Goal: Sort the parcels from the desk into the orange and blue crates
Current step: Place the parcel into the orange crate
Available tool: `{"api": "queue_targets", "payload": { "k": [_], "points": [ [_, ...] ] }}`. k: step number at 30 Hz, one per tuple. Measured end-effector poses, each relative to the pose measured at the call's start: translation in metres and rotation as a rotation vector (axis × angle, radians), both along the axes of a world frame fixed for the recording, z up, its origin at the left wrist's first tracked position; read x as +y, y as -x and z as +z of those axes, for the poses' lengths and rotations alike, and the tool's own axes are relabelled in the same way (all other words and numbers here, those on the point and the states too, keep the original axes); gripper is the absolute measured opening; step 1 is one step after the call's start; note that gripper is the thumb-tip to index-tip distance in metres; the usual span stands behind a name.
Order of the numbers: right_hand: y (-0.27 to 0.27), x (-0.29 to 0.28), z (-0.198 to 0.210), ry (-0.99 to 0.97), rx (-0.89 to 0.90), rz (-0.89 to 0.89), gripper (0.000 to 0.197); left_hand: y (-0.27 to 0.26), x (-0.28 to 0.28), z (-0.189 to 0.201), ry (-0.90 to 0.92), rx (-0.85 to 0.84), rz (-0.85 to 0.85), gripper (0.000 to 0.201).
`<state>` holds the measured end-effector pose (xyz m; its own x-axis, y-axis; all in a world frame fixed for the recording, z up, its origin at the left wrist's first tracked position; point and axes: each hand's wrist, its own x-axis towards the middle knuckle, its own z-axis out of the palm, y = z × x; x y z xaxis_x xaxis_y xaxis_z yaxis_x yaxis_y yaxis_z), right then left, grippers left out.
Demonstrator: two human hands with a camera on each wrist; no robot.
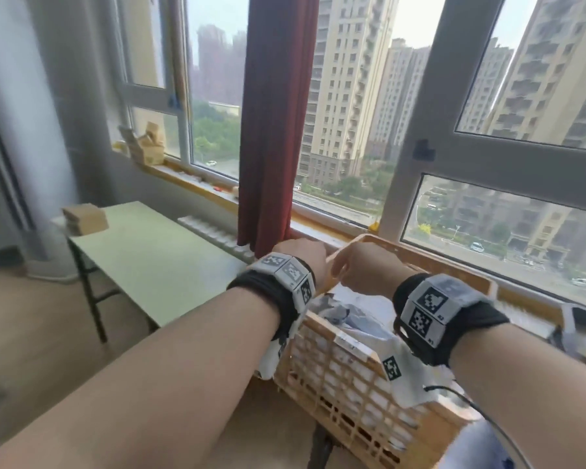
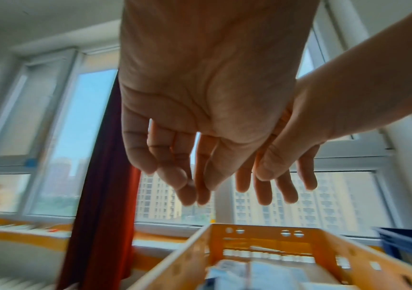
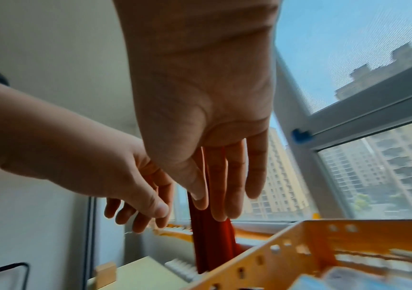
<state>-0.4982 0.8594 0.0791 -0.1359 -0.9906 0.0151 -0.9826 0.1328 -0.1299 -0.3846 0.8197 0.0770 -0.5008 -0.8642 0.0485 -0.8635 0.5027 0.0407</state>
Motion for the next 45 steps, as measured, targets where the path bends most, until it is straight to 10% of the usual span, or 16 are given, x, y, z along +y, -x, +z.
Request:
{"api": "queue_targets", "payload": {
  "k": [18,45],
  "points": [
    [-0.24,-0.165,-0.095,-0.039,-0.121,0.304,0.034,-0.313,-0.126,-0.109,-0.062,0.005,0.576,0.037],
    [-0.397,-0.557,-0.161,-0.15,-0.207,0.39,0.034,-0.453,-0.478,-0.162,-0.137,0.053,0.676,0.03]
  ]
}}
